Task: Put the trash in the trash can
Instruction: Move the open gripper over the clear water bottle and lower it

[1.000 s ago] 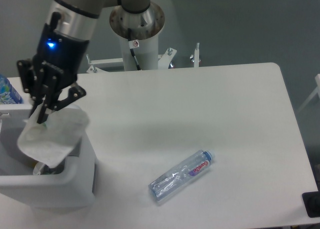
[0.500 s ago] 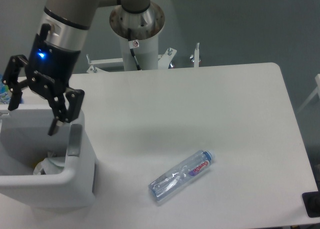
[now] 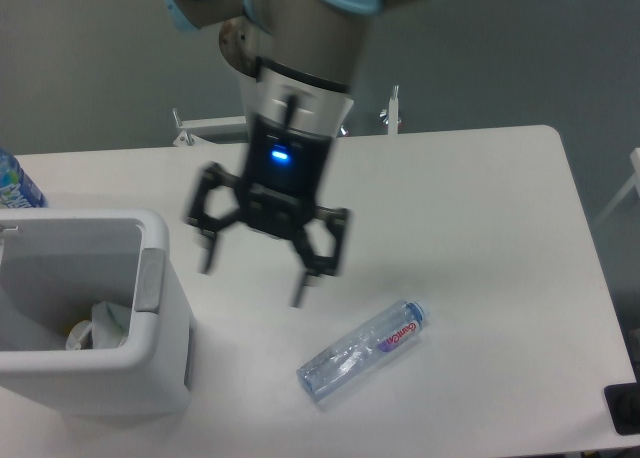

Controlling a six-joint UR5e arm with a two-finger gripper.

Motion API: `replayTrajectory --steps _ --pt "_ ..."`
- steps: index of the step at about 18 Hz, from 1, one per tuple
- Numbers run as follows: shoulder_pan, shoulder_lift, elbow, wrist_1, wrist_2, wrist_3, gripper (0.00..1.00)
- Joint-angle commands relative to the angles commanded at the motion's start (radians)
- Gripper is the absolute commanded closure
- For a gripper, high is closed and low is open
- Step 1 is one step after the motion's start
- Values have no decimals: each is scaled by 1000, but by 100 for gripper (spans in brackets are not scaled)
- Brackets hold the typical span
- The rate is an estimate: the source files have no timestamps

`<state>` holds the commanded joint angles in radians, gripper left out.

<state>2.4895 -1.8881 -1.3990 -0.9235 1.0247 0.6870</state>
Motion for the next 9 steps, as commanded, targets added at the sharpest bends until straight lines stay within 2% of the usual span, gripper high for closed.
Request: replayTrajectory --steps 6,9 --pt "6 -106 -8 6 116 25 0" --pt "5 -152 -15 9 133 28 0"
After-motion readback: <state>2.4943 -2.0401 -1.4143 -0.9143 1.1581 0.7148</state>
